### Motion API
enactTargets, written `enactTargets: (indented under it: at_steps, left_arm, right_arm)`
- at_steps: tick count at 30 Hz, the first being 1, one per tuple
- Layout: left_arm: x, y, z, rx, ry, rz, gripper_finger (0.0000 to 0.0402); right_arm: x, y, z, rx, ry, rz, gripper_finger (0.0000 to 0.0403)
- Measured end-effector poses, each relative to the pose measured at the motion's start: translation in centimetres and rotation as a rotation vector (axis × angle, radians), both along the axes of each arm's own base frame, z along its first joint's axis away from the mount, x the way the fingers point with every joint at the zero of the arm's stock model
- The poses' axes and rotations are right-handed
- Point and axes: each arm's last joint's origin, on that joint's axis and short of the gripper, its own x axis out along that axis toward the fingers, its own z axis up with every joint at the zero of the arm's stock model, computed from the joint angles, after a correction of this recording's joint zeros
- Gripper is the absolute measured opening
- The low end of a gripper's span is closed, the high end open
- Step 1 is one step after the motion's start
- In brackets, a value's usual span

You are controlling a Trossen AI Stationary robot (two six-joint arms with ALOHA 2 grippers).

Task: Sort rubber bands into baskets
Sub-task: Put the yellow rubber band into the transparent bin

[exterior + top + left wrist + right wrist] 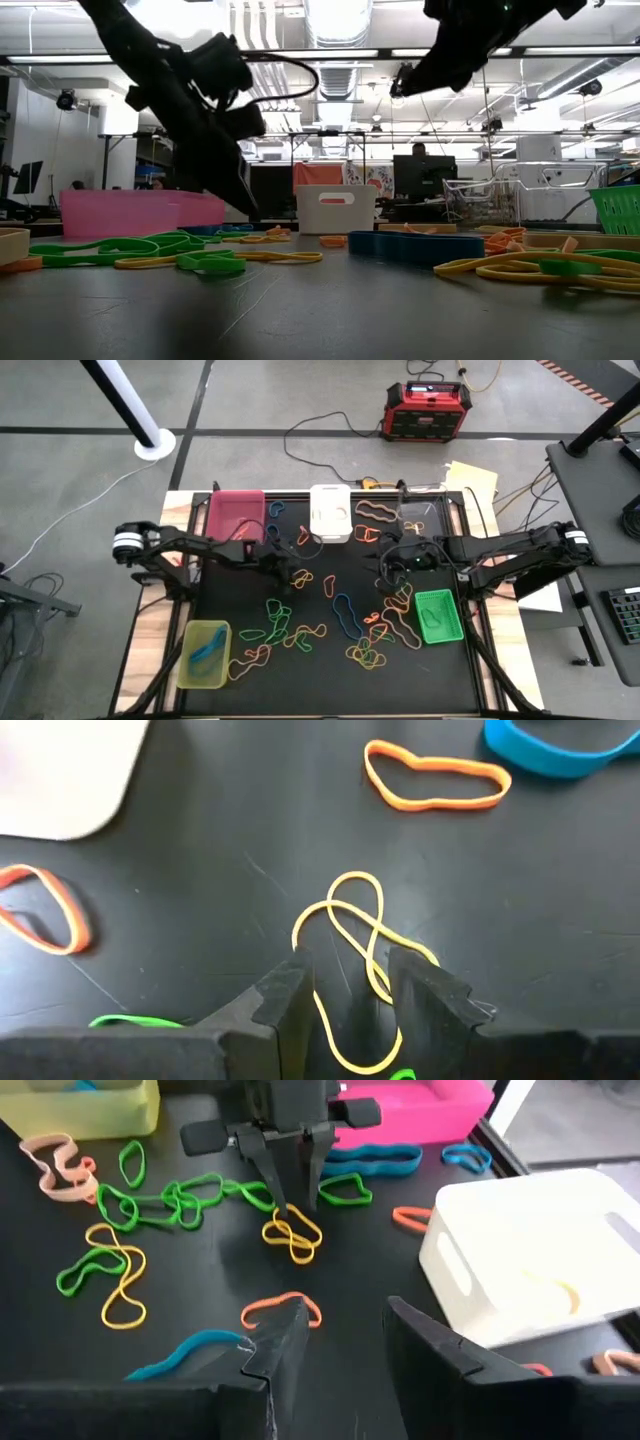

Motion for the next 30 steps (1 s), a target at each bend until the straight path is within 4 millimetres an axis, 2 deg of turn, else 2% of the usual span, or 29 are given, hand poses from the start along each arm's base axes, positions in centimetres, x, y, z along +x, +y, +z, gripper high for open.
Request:
enactTargets:
  at_steps: [4, 12, 17, 20, 24, 30]
  left_arm:
    - [0.2, -0.3, -0.7, -0.007, 0.019, -0.008, 0.0116]
    - [0.9, -1.1, -2.3, -0.036, 0.044, -0.005, 0.0116]
    - [1.2, -1.1, -2.6, -0.035, 0.034, 0.001, 0.0112]
    - [1.2, -1.0, -2.6, -0.020, 0.034, -0.007, 0.0082]
    - [1.3, -1.0, -2.6, -0.003, 0.034, -0.028, 0.0012]
    - [1.2, -1.0, -2.0, 0.024, 0.038, -0.051, 0.0001]
  right_arm:
    - [-0.1, 0.0, -0.6, 0.019, 0.010, -0.012, 0.0132]
    - [-0.1, 0.0, -0.5, 0.026, -0.003, -0.017, 0.0128]
    - [-0.1, 0.0, -0.5, 0.026, -0.007, -0.017, 0.0133]
    - [-0.1, 0.0, -0.5, 0.026, -0.008, -0.017, 0.0135]
    - [-0.1, 0.0, -0.5, 0.026, -0.008, -0.017, 0.0131]
    - [0.0, 0.0, -0.4, 0.026, -0.024, -0.017, 0.0122]
